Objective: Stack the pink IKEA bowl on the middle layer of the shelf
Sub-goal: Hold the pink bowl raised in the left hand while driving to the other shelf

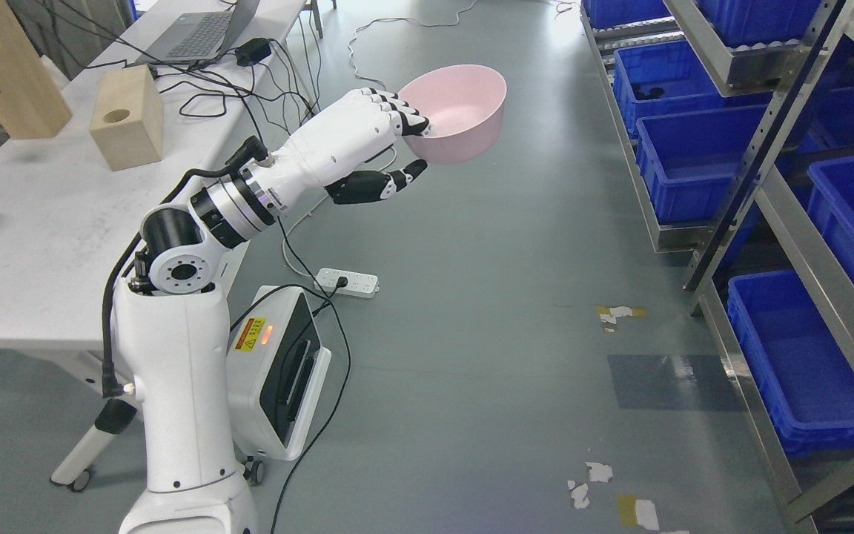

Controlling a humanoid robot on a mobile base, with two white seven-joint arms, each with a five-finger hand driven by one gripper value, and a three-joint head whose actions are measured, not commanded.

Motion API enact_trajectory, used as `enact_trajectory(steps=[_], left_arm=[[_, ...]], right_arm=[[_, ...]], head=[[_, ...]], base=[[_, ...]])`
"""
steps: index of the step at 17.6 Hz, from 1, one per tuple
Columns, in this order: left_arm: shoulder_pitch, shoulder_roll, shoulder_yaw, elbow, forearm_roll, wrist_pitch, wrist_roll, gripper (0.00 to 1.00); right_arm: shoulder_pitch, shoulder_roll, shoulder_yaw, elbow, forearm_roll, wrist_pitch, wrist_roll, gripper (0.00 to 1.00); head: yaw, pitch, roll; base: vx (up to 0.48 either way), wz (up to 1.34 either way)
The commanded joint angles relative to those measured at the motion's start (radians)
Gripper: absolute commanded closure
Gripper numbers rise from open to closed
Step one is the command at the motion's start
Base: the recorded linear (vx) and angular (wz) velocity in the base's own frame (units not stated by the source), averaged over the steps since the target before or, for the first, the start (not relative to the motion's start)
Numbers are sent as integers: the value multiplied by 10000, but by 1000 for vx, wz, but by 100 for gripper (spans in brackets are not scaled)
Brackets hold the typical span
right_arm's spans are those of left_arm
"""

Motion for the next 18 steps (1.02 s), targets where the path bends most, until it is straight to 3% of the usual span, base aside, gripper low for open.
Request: enact_trajectory(steps=[1,11,18], left_arm=[[0,175,-3,-4,0,6,23,93],[-61,175,-18,42,0,6,23,92],[-1410,175,135,929,-229,6,-69,92]], right_arm=[[229,-175,0,-175,0,5,-2,0],[229,-175,0,-175,0,5,-2,0],[229,-175,0,-175,0,5,-2,0]], head=[[0,0,0],[0,0,0],[0,0,0]], base=[[177,-269],[109,-759],[52,-1043]])
